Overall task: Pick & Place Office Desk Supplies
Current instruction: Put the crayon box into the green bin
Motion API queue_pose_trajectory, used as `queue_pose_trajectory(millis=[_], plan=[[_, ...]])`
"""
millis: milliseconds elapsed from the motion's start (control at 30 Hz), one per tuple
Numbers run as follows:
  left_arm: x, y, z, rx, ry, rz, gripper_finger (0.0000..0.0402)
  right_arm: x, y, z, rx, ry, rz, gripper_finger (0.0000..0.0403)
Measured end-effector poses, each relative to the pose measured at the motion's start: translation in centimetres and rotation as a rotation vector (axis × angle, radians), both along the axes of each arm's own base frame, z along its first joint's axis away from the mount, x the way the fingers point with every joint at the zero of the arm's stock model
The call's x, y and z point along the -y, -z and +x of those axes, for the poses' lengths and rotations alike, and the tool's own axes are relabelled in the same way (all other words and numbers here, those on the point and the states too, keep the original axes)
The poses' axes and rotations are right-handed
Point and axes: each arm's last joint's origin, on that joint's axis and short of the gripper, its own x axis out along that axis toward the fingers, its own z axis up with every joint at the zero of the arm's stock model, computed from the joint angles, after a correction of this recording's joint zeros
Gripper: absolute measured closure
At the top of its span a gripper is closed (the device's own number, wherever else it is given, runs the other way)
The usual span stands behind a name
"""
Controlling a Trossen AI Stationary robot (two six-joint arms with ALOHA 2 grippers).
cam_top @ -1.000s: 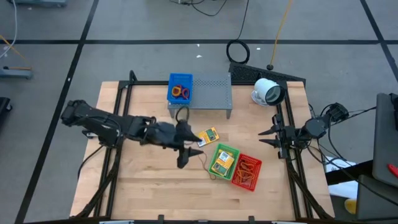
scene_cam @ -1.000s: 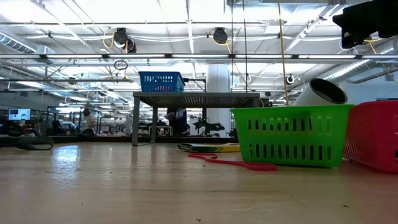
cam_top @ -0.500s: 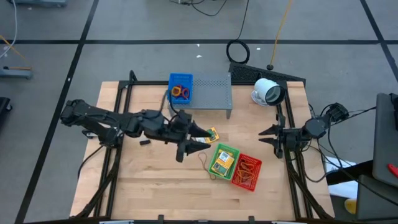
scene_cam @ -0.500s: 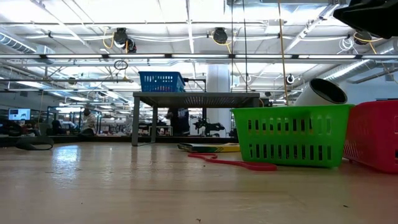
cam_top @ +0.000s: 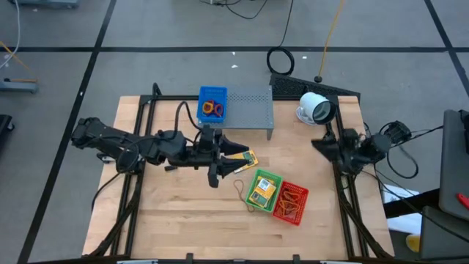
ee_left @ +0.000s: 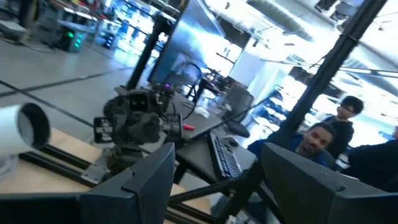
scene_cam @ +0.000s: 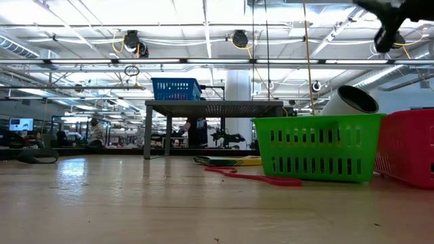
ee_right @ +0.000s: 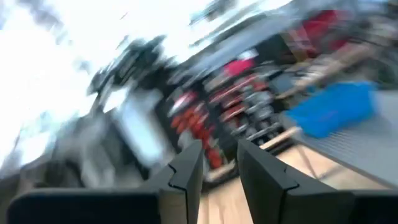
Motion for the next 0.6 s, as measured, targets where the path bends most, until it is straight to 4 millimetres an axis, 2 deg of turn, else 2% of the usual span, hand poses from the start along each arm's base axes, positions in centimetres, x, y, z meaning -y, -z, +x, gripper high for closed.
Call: queue_pose_trajectory(millis=[67,133,333,433,600], plan=[[0.0,0.0,0.0,-0.001,-0.028,0.013,0.0151,0.3,-0.1,-0.1,0.016,0.072,0.159,0.0314],[-0.1,0.0,0.0,-0.005,-0.052,0.026,0.0151,0.4,0.0,-0.1,0.024,0.081,0.236,0.0314],[-0.1,0.1,0.0,-0.010,-0.067,0.077,0.0151,-0.4,-1.1,0.7,0.098,-0.006,0.178,0.0310],[-0.1,0.1,0.0,-0.011,-0.069,0.103,0.0151,-1.1,-1.3,2.0,0.061,-0.020,0.230,0.0310],[-0.6,-0.6,-1.7,-0.066,-0.056,0.100,0.0151,-2.9,-1.9,5.7,-0.177,0.006,0.192,0.0308]])
